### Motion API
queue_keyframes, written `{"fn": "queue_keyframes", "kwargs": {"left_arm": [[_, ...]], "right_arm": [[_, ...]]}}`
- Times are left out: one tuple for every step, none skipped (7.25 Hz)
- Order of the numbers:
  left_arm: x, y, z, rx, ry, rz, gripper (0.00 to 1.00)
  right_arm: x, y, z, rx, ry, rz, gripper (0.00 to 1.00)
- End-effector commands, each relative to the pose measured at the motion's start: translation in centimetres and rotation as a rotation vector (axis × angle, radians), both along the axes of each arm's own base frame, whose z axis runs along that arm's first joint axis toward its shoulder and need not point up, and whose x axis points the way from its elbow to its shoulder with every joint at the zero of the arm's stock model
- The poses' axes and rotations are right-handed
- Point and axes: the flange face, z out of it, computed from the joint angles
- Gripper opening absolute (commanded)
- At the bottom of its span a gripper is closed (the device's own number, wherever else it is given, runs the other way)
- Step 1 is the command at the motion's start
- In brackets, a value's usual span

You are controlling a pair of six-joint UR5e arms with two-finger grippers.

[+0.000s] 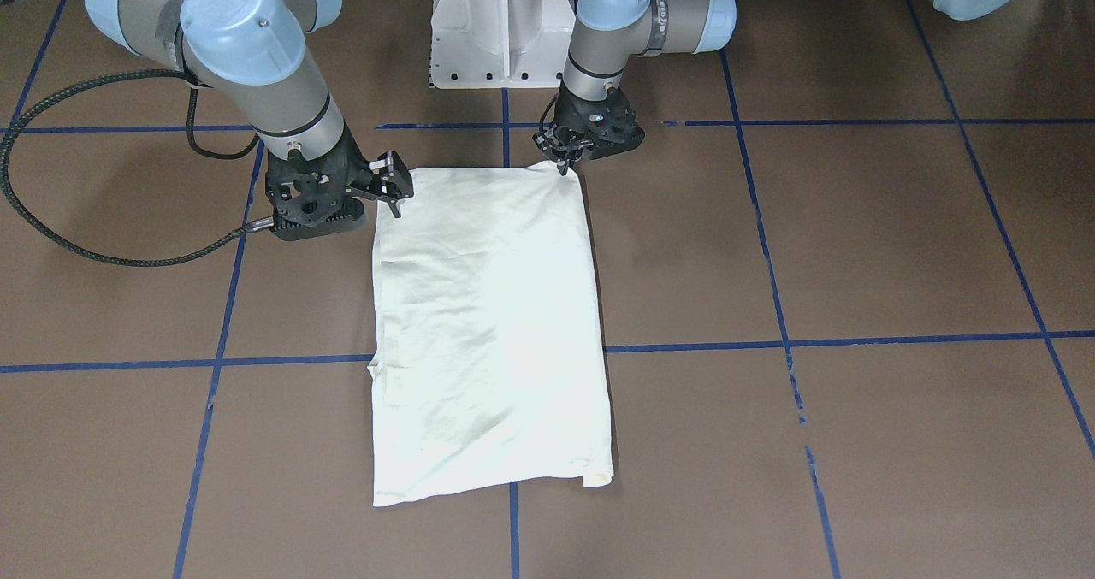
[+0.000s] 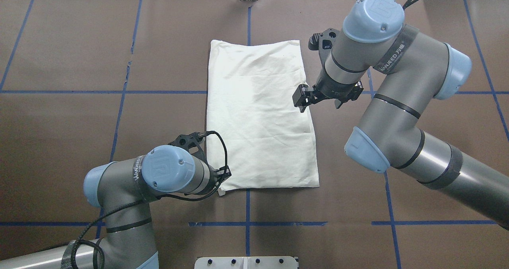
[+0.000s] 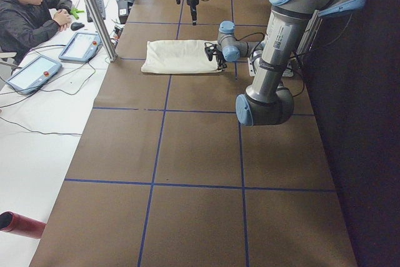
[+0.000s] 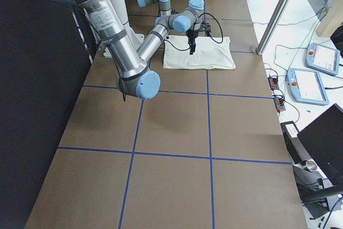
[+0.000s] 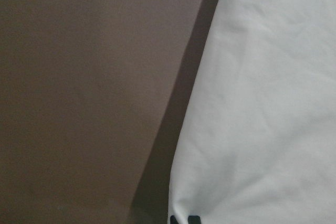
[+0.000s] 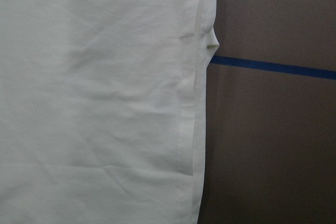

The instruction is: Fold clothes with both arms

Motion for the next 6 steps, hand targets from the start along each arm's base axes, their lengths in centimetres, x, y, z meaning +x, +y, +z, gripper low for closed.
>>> {"fn": "queue_keyframes", "kwargs": {"left_arm": [[-0.5,0.2,-0.6,0.001,0.014,0.01,0.0],[-1.0,0.3,-1.1,0.011,0.012,0.026,0.0],[-1.4,0.2,-1.5,0.026,0.013,0.034,0.0],[-1.5,0.1,-1.4,0.026,0.012,0.032,0.0],[-1.5,0.1,-1.4,0.026,0.012,0.032,0.0],[-1.4,0.2,-1.4,0.026,0.012,0.034,0.0]], "right_arm": [[-0.6,1.0,-0.3,-0.054,-0.006,0.039,1.0],[-2.8,3.5,-0.7,-0.149,-0.004,0.087,1.0],[-5.7,6.4,-0.8,-0.249,0.002,0.173,1.0],[-8.3,8.9,-0.3,-0.28,-0.01,0.286,1.0],[-9.9,11.4,2.0,-0.314,-0.022,0.352,1.0],[-11.4,13.6,4.0,-0.335,0.008,0.397,1.0]]}}
